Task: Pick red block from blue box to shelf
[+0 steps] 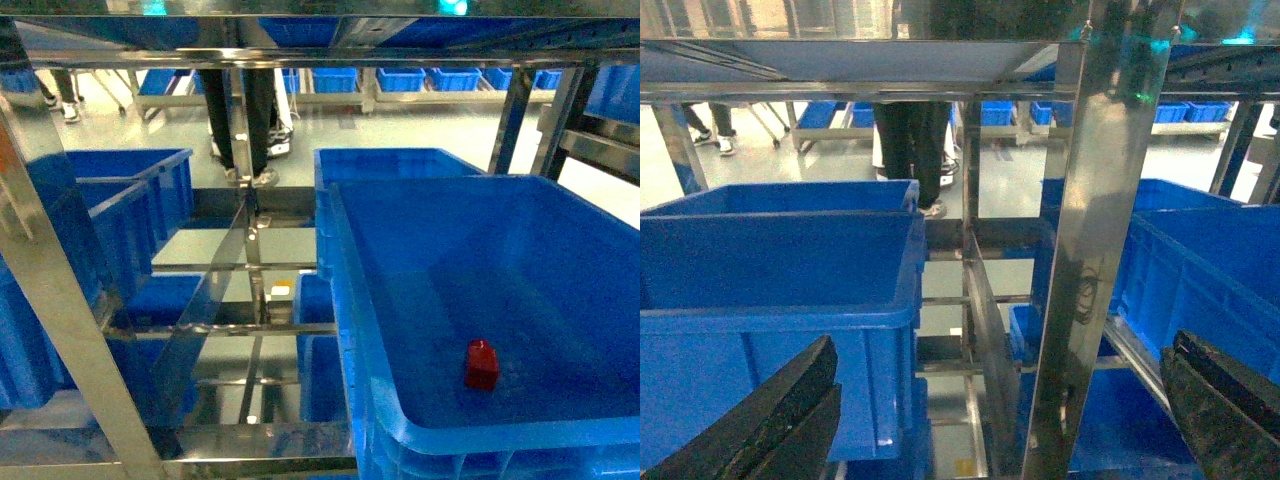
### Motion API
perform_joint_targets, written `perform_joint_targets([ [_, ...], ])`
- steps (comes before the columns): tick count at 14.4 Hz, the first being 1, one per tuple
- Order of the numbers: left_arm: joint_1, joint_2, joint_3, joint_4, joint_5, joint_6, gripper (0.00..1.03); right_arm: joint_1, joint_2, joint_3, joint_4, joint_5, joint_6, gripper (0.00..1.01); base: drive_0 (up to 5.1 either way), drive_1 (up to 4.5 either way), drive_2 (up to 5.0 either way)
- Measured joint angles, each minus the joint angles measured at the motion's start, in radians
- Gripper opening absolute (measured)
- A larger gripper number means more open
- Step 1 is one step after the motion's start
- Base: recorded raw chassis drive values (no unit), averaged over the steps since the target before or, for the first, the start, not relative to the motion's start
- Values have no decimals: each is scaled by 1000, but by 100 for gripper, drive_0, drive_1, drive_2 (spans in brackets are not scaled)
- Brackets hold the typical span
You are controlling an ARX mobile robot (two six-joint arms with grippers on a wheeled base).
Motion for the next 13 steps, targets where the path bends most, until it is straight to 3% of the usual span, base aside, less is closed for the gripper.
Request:
perform_joint_targets([
  [4, 0, 0, 0, 0, 0, 0, 98, 0, -51, 0, -52, 0, 0, 2, 0, 0, 0],
  [5, 0, 0, 0, 0, 0, 0, 98, 0, -138, 1, -192, -3, 0, 2, 0, 0, 0],
  [6, 0, 0, 0, 0, -1, 0, 98, 0, -207, 1, -230, -3, 0, 2, 0, 0, 0],
  [12, 0, 0, 0, 1, 0, 0, 98, 0, -219, 0, -229, -3, 0, 2, 0, 0, 0],
  [13, 0, 0, 0, 0, 0, 0, 98, 0, -219, 0, -229, -3, 0, 5, 0, 0, 0],
])
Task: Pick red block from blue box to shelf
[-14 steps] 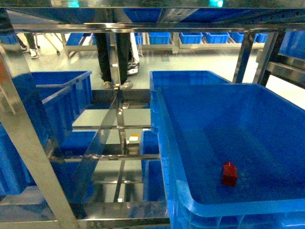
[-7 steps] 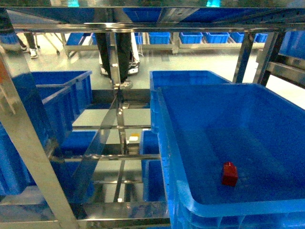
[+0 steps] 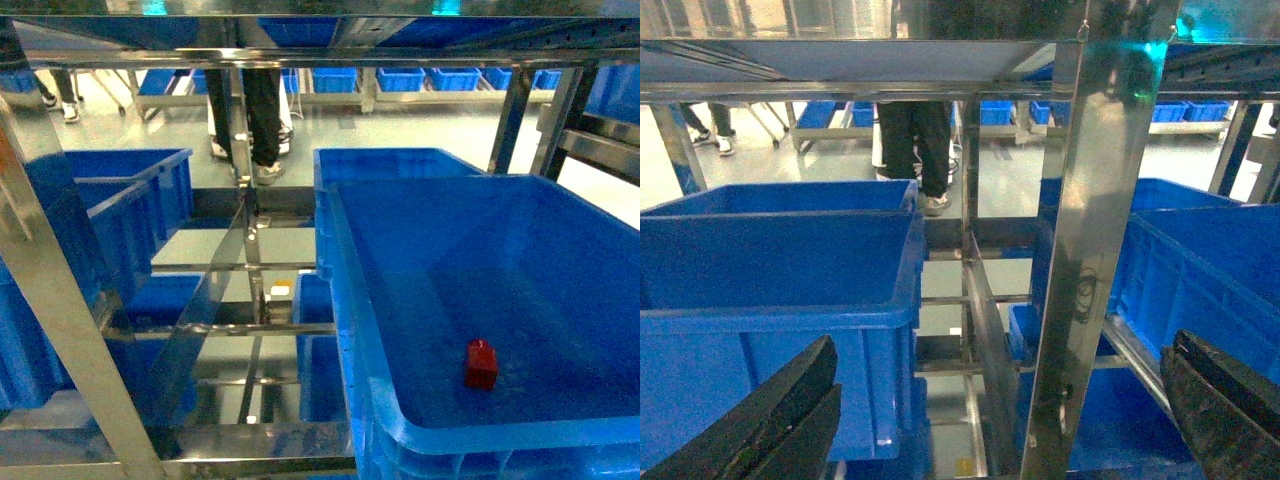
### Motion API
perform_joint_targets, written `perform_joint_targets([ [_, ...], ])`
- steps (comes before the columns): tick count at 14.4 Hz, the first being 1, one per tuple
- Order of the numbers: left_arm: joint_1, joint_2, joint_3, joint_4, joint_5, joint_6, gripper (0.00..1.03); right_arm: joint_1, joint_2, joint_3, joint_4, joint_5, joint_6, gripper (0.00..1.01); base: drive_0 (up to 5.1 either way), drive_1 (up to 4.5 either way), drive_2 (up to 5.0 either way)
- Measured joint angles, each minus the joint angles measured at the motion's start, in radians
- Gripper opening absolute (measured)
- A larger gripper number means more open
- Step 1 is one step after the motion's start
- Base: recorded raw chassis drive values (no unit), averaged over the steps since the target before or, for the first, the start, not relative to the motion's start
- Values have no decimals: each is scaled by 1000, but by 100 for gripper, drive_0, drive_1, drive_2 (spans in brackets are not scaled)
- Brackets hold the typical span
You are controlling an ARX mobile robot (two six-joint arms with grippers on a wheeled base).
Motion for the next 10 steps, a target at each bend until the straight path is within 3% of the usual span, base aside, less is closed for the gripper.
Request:
perform_joint_targets([
  [3, 0, 0, 0, 0, 0, 0, 98, 0, 0, 0, 0, 0, 0, 43, 0, 0, 0],
  [5, 0, 0, 0, 0, 0, 0, 98, 0, 0, 0, 0, 0, 0, 52, 0, 0, 0],
  [9, 0, 0, 0, 0, 0, 0, 98, 0, 0, 0, 0, 0, 0, 100, 0, 0, 0],
  [10, 0, 0, 0, 0, 0, 0, 98, 0, 0, 0, 0, 0, 0, 98, 0, 0, 0],
])
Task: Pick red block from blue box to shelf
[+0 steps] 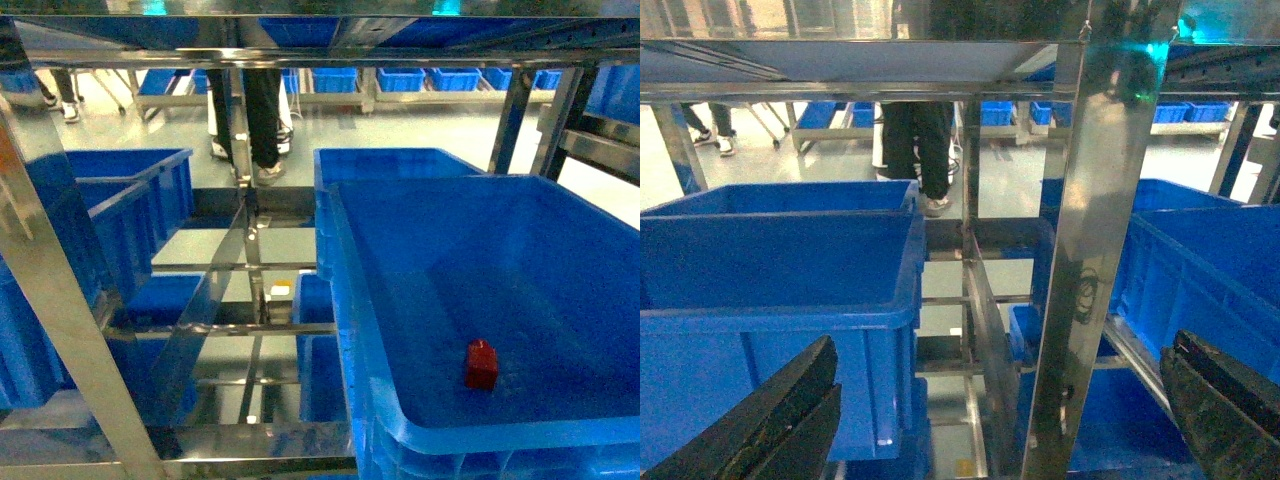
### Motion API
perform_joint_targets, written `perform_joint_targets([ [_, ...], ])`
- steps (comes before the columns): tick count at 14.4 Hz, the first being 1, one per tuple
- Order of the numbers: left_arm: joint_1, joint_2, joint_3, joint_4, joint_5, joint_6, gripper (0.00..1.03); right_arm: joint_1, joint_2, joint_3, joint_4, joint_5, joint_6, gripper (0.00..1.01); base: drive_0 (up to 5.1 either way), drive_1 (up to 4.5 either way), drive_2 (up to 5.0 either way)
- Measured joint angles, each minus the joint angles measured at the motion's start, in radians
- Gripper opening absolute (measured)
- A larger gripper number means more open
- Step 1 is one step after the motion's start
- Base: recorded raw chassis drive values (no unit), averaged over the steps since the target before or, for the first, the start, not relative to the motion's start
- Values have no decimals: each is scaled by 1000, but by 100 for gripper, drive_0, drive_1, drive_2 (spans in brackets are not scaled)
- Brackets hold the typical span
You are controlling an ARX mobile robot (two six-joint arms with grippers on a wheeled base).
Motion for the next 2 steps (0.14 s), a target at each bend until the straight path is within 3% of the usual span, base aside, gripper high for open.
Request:
perform_joint_targets([
  [2, 0, 0, 0, 0, 0, 0, 98, 0, 0, 0, 0, 0, 0, 98, 0, 0, 0],
])
